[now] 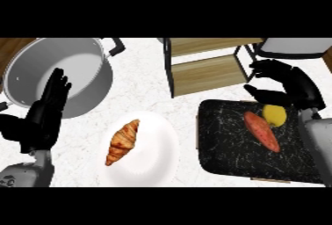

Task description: Pick the lemon from the tray and place it in the tiered shelf

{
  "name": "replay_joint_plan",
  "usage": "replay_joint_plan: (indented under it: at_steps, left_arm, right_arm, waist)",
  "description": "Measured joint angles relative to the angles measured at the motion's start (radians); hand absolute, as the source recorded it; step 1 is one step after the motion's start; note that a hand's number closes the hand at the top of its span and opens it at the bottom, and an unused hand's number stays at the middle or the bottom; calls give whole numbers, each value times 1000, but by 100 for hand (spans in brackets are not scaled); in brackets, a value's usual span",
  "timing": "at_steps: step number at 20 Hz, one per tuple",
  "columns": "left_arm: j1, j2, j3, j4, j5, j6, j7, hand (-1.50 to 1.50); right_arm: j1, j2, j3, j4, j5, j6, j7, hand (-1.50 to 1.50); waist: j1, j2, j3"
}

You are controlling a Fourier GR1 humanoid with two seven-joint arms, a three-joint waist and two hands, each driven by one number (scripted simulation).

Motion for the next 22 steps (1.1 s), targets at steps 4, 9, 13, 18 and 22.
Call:
replay_joint_plan:
  at_steps: [4, 9, 13, 18, 22]
  left_arm:
    - [27, -14, 1, -15, -14, 8, 0, 0]
    - [31, -15, 13, -12, -19, 8, 0, 0]
    - [42, -18, 14, -19, -24, 10, -5, 0]
    - [33, -23, 13, -10, -23, 5, -5, 0]
    - [34, -26, 12, -13, -28, 6, -4, 0]
  right_arm:
    - [-76, -37, -74, 75, -79, 119, -43, -150]
    - [-126, -148, -46, 17, -112, 318, 33, -150]
    - [-174, -235, 46, -51, -75, 458, 145, -150]
    - [-251, -297, 196, -164, 48, 557, 281, -150]
    - [-301, -301, 316, -229, 164, 605, 397, -150]
  waist:
    - [-7, -1, 0]
    - [-17, -6, -1]
    - [-18, -9, -3]
    - [-16, -10, -3]
    - [-10, -9, -3]
